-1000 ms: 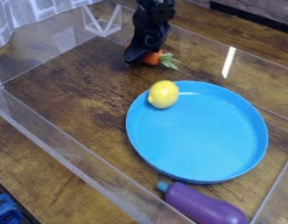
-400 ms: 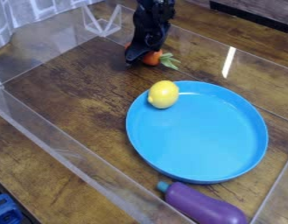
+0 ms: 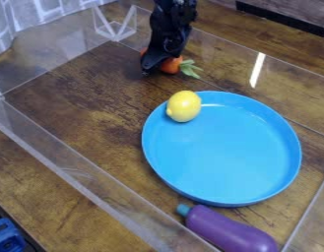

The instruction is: Put the carrot on the blue tray

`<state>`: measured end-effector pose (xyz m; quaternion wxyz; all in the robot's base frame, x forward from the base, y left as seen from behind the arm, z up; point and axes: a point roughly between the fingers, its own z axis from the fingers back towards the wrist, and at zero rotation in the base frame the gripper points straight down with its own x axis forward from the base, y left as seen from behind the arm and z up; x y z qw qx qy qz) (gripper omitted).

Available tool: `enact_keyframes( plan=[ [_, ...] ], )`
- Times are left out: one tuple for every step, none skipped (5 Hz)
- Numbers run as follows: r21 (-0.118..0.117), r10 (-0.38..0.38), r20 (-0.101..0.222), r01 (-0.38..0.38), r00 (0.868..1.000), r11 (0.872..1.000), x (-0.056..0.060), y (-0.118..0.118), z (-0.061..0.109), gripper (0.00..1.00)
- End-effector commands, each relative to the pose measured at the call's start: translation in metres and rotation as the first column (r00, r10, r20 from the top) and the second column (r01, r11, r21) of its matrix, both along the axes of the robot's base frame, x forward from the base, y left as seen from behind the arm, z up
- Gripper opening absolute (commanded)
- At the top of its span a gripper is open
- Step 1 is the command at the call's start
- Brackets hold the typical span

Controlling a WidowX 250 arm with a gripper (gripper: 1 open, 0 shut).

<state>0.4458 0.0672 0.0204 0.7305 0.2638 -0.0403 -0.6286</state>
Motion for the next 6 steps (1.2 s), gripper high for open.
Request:
enact_keyframes(
  plan=[
    [-0.019,-0.056,-0.096,0.055,0.994,0.998,-0.022,0.014,-0.036,1.00],
    [-0.021,-0.021,-0.097,0.020,0.995,1.000,-0.028,0.020,-0.036,1.00],
    [-0.023,0.013,-0.097,-0.015,0.995,1.000,-0.030,0.025,-0.035,1.00],
    [-0.025,0.047,-0.096,-0.049,0.994,0.998,-0.030,0.030,-0.033,1.00],
    [-0.027,0.079,-0.095,-0.082,0.992,0.996,-0.033,0.030,-0.032,1.00],
    [-0.029,0.110,-0.094,-0.113,0.989,0.993,-0.035,0.030,-0.031,1.00]
  ],
)
